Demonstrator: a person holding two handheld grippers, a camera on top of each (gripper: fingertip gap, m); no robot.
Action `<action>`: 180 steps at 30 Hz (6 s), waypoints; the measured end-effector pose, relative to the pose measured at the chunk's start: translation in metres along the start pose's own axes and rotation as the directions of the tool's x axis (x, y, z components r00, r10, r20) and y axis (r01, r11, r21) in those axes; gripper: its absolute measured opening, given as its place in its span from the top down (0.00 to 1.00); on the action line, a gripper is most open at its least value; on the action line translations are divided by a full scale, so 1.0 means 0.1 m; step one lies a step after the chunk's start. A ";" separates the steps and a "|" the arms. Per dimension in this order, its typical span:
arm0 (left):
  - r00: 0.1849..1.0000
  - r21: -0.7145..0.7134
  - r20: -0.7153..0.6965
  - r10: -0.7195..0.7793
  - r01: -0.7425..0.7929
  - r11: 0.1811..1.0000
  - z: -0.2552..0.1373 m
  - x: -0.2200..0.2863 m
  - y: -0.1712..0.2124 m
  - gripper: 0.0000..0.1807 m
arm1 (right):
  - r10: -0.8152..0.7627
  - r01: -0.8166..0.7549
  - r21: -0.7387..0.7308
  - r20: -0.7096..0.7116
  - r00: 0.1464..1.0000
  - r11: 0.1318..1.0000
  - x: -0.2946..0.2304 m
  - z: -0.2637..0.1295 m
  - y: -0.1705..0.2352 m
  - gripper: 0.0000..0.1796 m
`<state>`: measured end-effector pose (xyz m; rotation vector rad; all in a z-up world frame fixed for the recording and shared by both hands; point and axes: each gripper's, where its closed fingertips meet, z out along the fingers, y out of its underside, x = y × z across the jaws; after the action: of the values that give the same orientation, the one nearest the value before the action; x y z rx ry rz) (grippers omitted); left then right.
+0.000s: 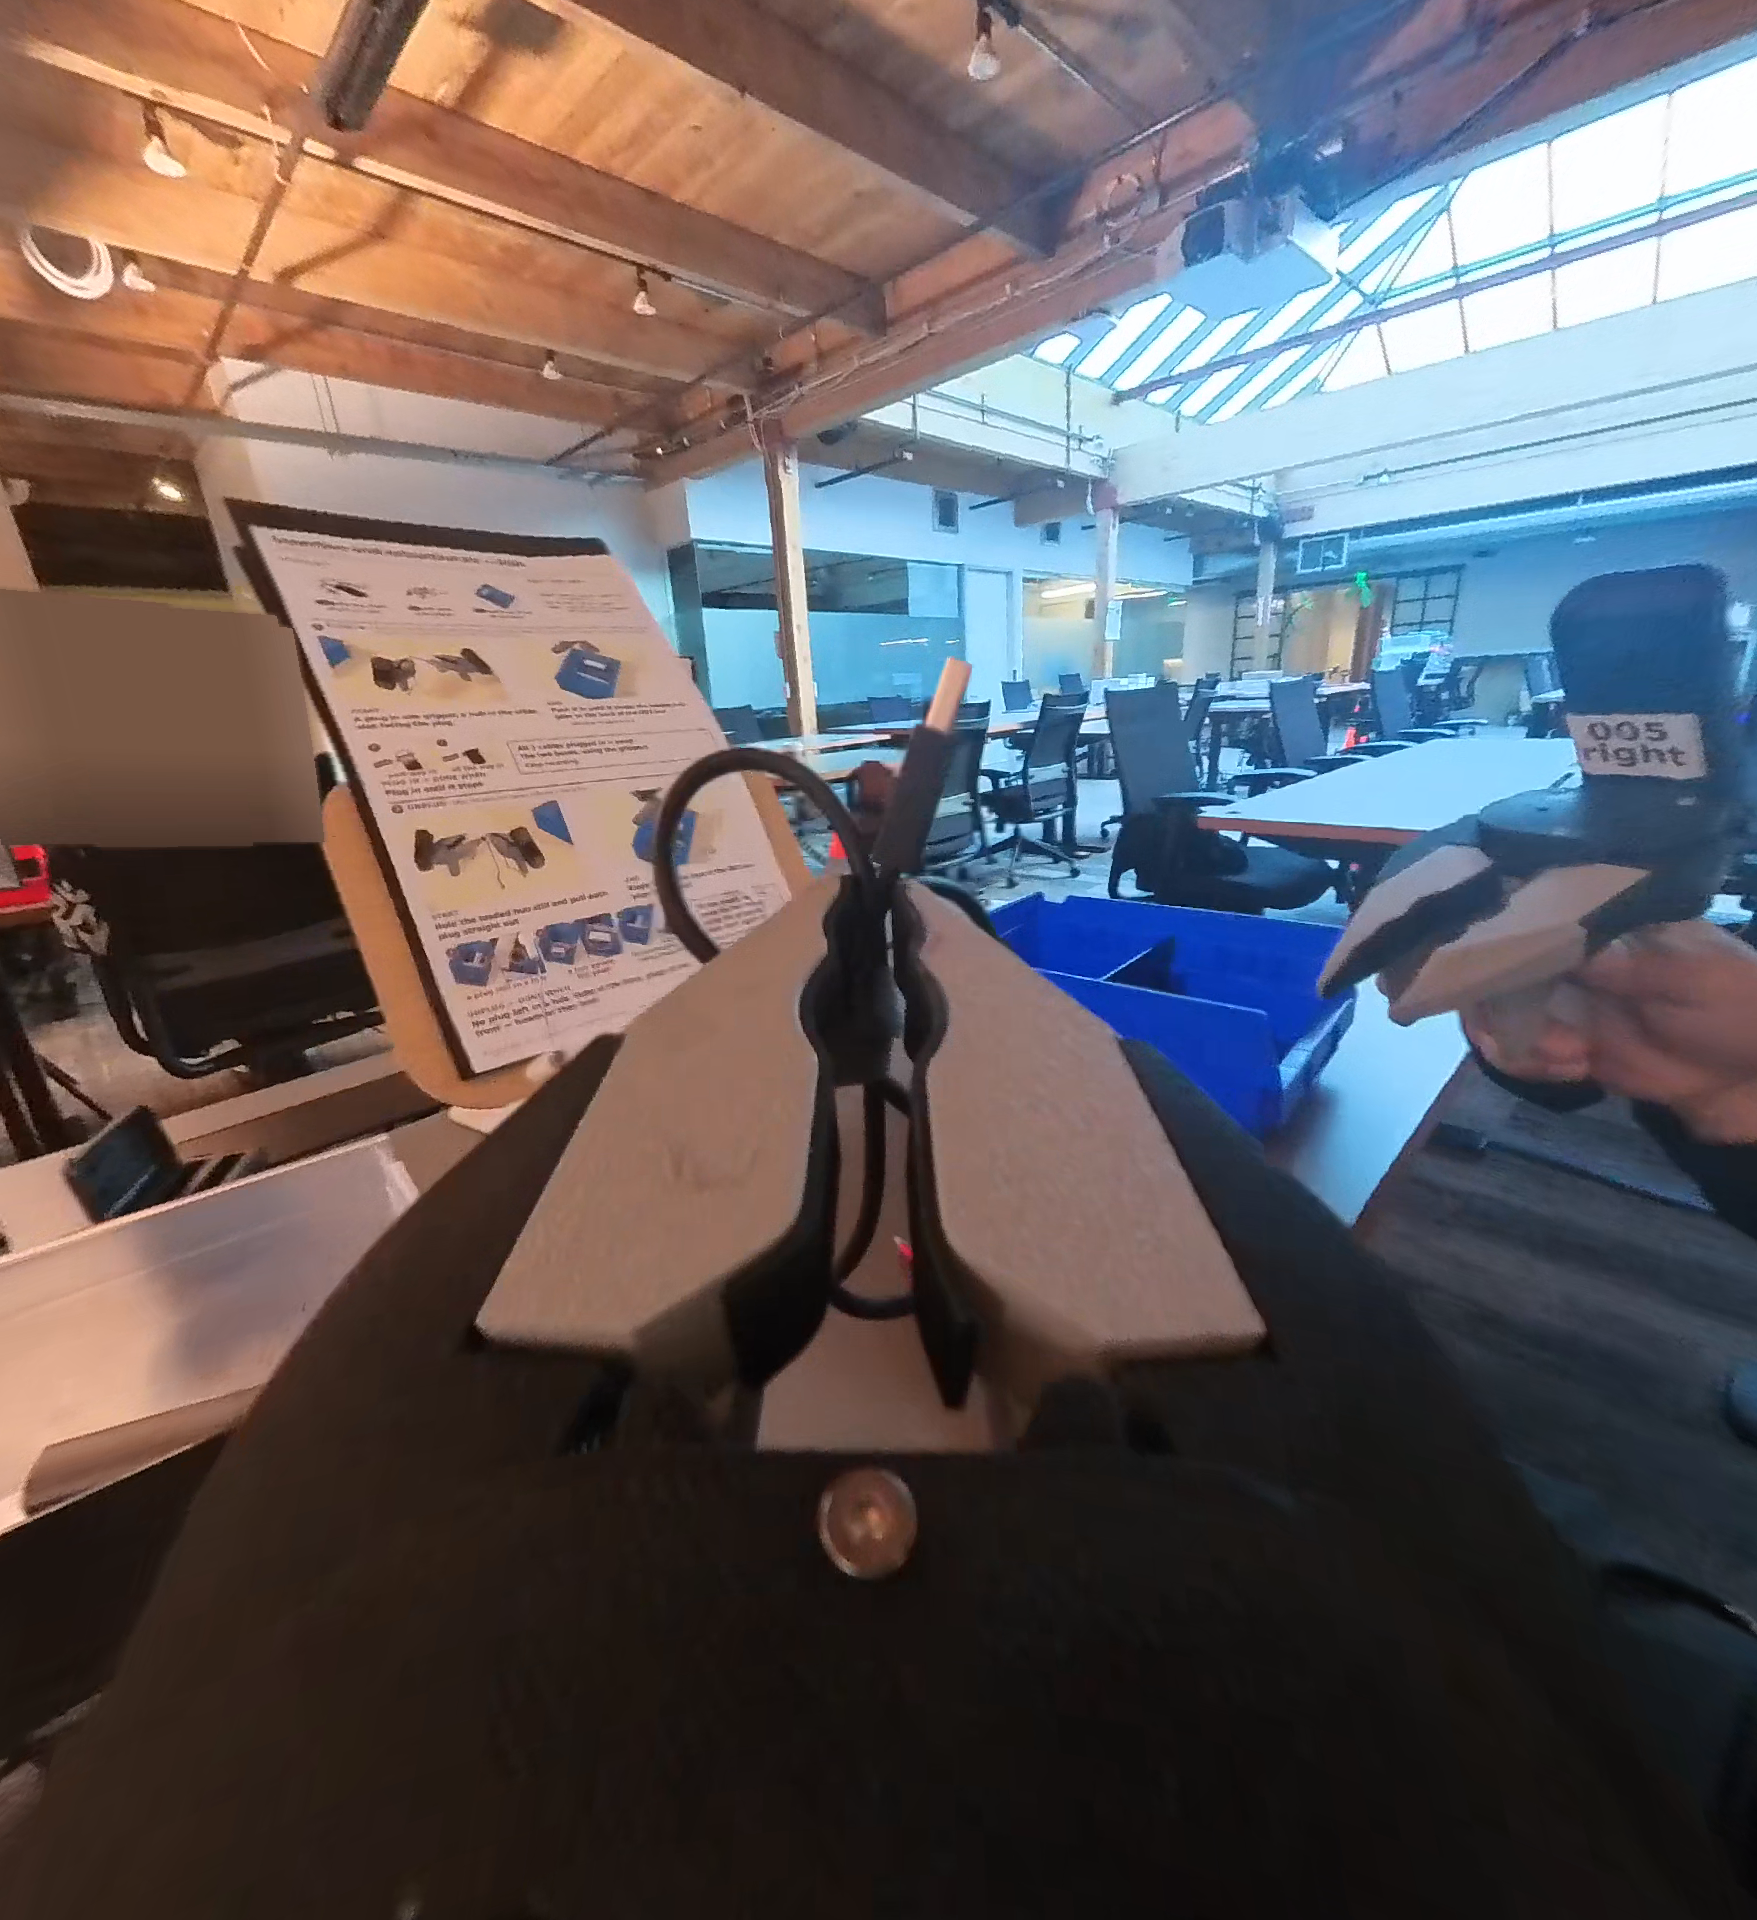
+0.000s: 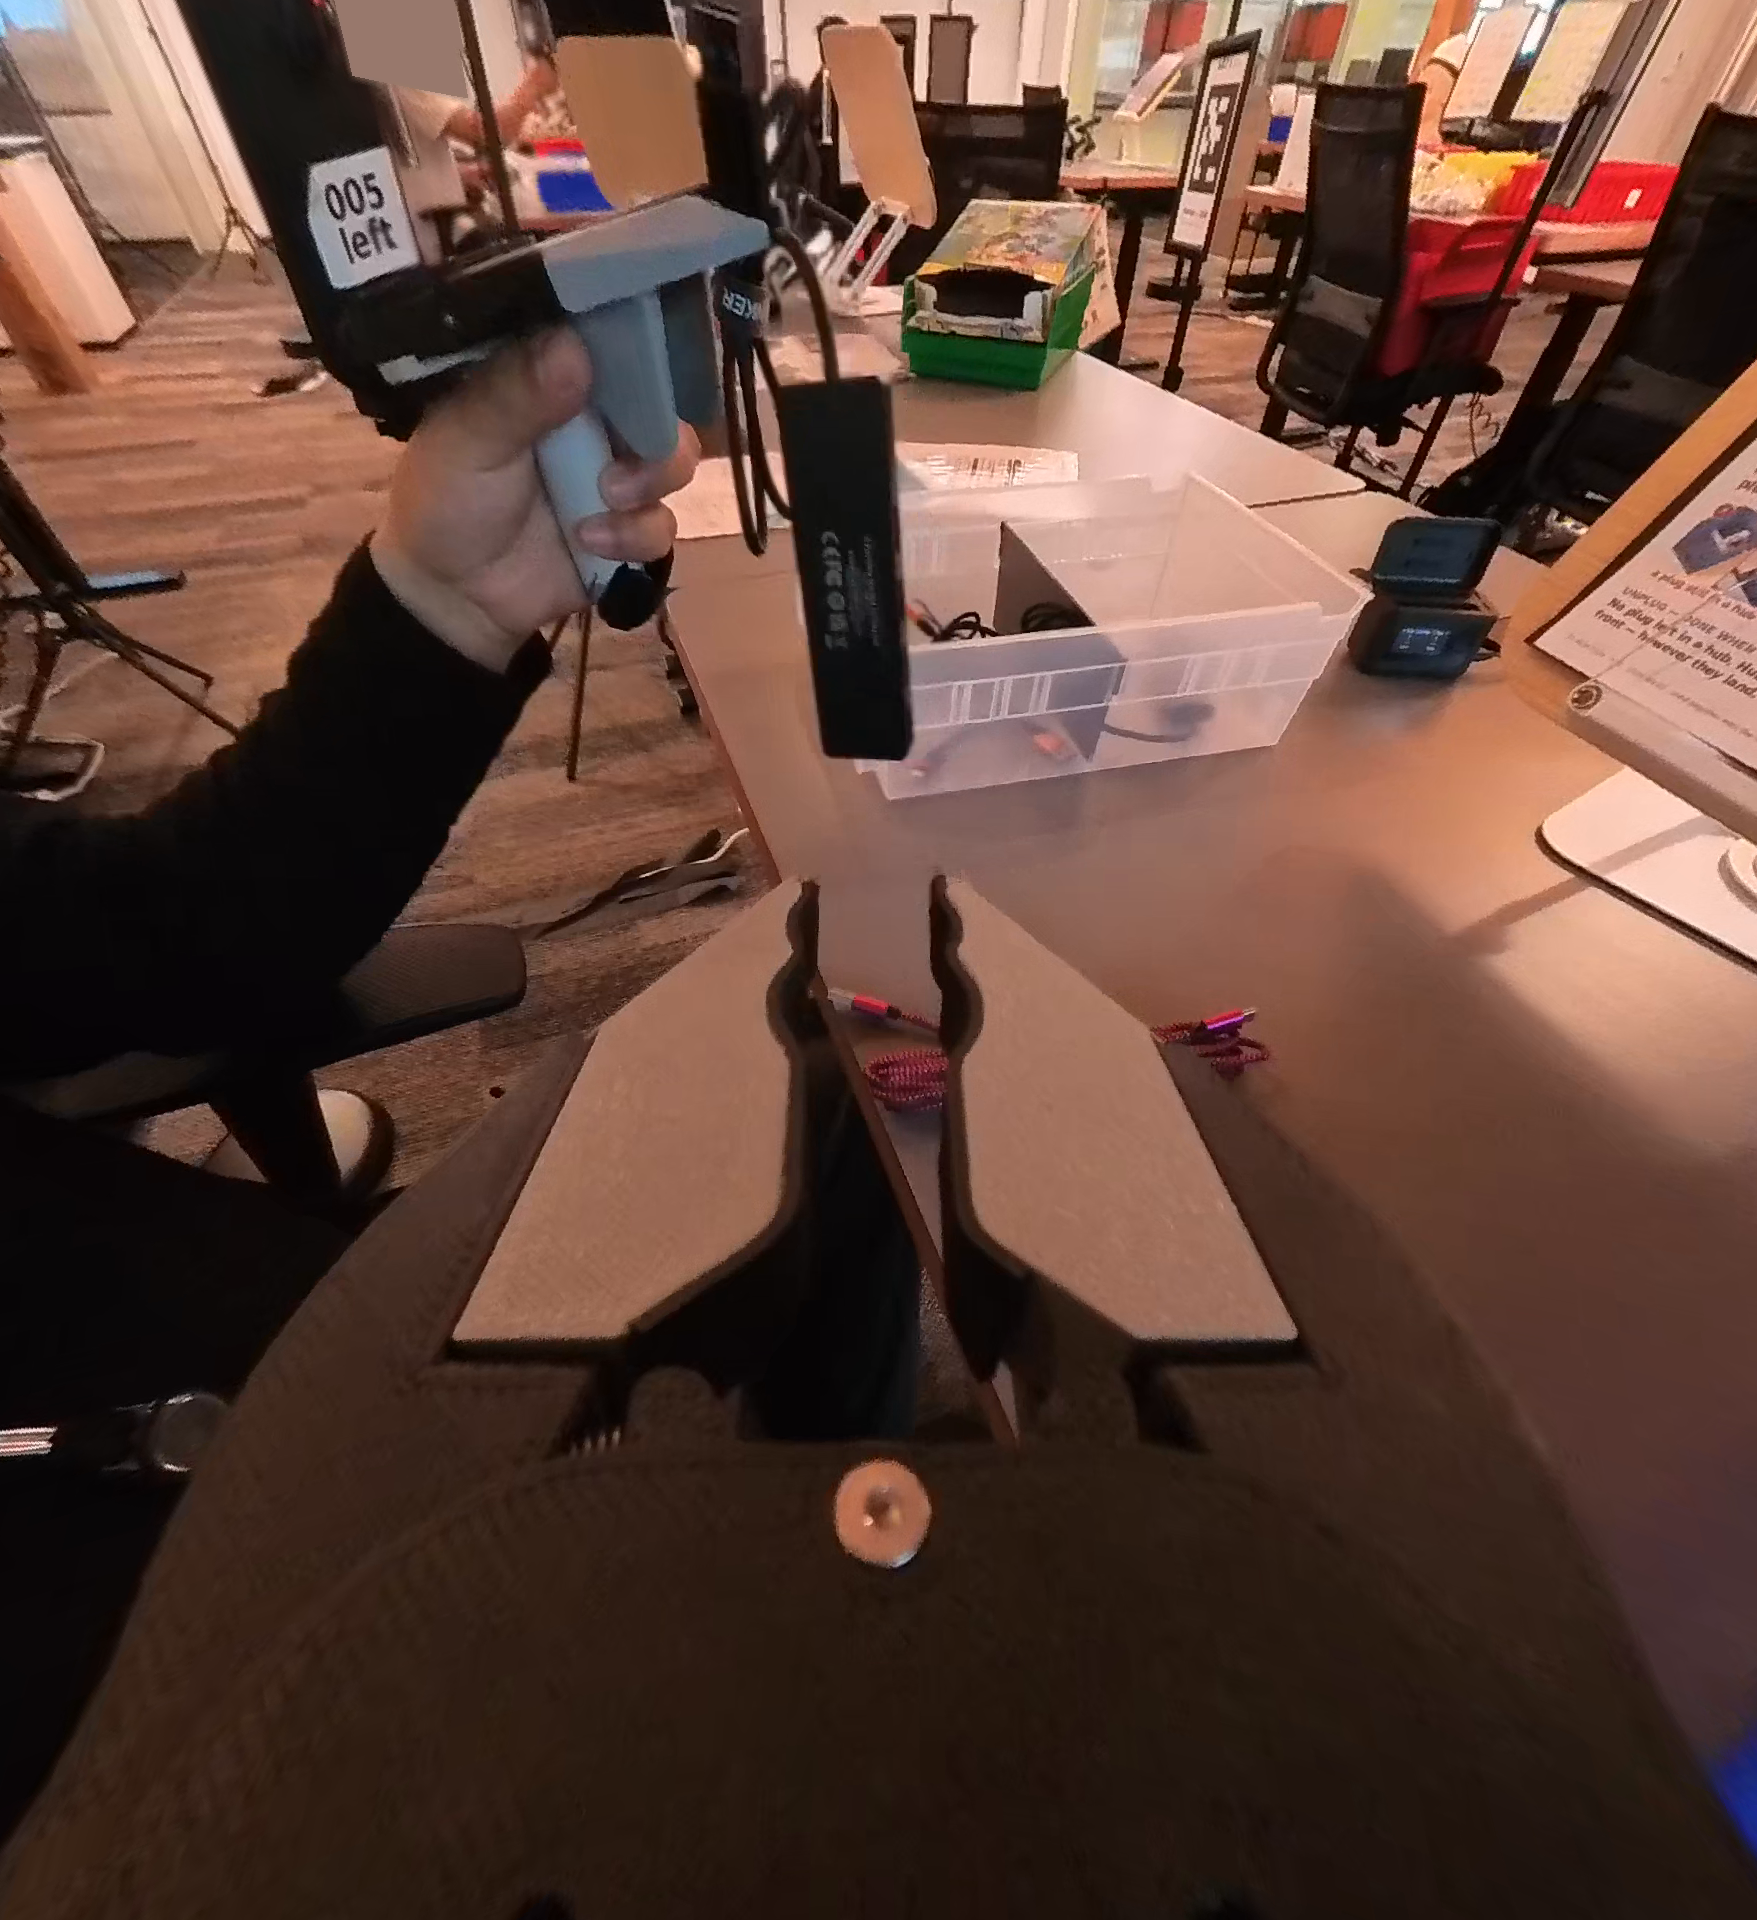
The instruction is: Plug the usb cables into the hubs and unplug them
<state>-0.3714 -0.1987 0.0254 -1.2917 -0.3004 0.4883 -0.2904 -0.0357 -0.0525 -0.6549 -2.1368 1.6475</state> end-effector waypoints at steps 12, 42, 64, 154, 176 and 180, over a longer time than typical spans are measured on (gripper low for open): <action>0.936 0.005 -0.338 -0.100 0.108 0.994 0.10 0.74 0.00 0.98 | 0.013 -0.021 0.060 0.136 0.991 0.998 -0.26 0.33 0.01 0.62; 0.296 -0.144 -0.181 0.938 -0.951 0.273 0.53 1.13 1.21 0.75 | 0.561 -0.565 -0.117 0.388 0.731 0.817 -0.12 0.40 0.28 0.96; -0.130 -0.019 0.146 0.981 -0.992 -0.128 0.62 1.57 1.16 0.83 | 0.655 -0.574 -0.345 0.553 0.514 0.742 -0.52 0.29 0.34 0.94; 0.241 -0.128 0.033 0.970 -0.962 0.243 -0.05 0.60 0.18 0.96 | 0.006 0.108 -0.309 0.348 0.937 0.945 0.00 1.32 1.15 0.80; 0.232 -0.161 -0.097 0.968 -0.963 0.214 0.04 0.53 0.50 0.95 | 0.039 0.297 -0.458 0.593 0.804 0.838 -0.01 1.66 1.48 0.89; 0.236 -0.173 -0.079 0.969 -0.960 0.219 -0.02 0.49 0.44 0.96 | -0.001 0.298 -0.398 0.597 0.802 0.868 -0.04 1.66 1.30 0.87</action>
<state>-0.3365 -0.1671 -0.0201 -1.5549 0.5592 1.6362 -0.3594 -0.1435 -0.2205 -0.0598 -3.0008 1.3394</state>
